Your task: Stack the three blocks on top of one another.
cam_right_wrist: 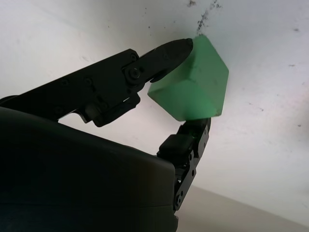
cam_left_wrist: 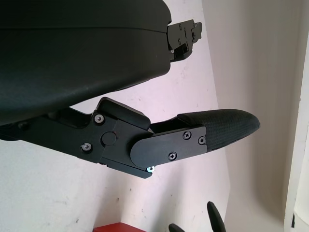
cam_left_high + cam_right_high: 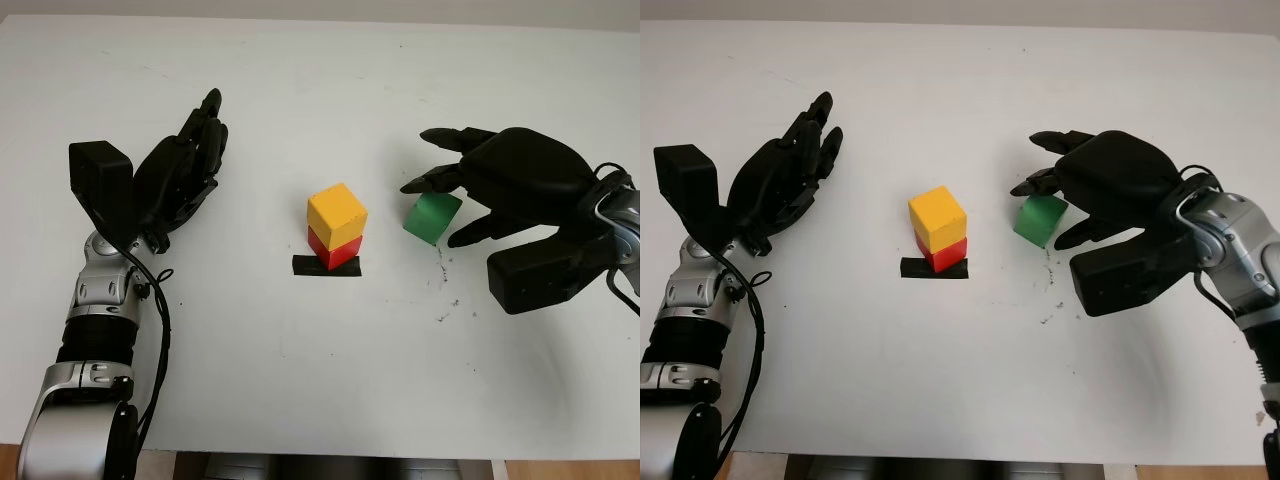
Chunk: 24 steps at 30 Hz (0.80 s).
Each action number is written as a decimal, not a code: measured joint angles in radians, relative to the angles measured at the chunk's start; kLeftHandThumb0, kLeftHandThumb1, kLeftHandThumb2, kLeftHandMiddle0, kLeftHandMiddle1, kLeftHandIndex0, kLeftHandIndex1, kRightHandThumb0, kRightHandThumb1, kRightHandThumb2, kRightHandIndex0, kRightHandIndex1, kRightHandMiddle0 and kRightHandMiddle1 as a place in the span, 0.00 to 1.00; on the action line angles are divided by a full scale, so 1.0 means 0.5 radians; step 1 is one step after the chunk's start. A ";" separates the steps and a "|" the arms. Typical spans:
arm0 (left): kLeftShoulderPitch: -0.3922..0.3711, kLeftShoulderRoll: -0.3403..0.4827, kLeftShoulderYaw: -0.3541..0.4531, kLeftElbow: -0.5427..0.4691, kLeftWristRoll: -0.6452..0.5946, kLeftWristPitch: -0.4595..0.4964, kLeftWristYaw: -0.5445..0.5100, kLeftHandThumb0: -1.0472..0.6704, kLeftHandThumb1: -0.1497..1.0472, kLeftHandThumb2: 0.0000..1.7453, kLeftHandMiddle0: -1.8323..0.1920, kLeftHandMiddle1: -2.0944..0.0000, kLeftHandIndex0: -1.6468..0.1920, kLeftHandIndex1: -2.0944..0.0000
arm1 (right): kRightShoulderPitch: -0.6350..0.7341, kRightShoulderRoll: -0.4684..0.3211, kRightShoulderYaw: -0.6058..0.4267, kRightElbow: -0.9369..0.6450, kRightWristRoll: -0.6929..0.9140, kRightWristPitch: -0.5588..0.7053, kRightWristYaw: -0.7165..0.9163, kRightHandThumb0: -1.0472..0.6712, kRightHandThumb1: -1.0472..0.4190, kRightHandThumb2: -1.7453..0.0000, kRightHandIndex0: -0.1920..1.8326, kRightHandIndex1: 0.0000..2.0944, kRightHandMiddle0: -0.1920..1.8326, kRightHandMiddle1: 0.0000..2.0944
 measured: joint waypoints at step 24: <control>0.000 0.000 -0.036 0.001 0.019 0.004 -0.018 0.13 1.00 0.37 1.00 1.00 1.00 1.00 | -0.005 -0.026 -0.033 -0.018 -0.035 0.169 0.028 0.41 0.12 0.97 0.30 0.03 0.39 0.50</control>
